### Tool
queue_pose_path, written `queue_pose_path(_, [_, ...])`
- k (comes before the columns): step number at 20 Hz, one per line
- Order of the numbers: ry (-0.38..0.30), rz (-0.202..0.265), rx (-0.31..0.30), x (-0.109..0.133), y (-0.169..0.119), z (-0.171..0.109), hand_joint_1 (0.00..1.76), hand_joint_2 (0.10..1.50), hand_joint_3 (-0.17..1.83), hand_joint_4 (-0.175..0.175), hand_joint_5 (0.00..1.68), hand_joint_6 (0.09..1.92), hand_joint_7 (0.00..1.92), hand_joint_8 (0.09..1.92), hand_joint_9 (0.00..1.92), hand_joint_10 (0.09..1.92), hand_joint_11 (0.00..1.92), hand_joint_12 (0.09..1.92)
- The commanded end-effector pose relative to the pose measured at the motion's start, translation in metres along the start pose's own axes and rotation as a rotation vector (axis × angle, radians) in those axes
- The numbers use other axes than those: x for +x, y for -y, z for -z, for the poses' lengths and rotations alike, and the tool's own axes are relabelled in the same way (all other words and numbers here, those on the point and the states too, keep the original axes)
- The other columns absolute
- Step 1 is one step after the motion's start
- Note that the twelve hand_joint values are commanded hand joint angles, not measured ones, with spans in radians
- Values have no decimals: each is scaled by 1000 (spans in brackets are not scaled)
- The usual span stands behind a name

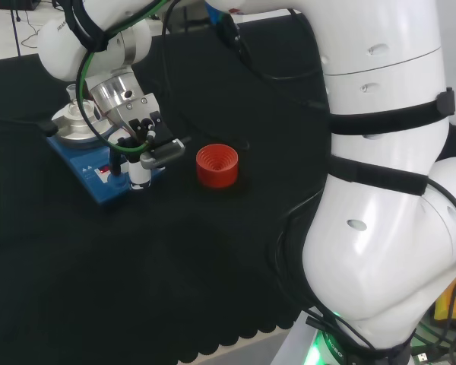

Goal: Turn on the heater.

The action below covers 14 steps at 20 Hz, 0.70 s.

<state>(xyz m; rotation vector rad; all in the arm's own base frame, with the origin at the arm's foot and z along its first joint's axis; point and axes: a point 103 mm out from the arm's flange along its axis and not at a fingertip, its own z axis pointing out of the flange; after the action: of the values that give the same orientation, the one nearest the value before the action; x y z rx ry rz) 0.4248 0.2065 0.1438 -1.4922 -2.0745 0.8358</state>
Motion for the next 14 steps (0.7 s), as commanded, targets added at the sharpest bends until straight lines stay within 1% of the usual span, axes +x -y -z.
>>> queue_pose_path(1, [1, 0, 0, 0, 0, 0, 1457, 644, 1130, -46, 368, 170, 1595, 1731, 1674, 1727, 1319, 1447])
queue_pose_path(14, [0, -2, 14, -2, -2, -3, 1461, 642, 1134, -45, 383, 160, 1595, 1729, 1674, 1727, 1320, 1449])
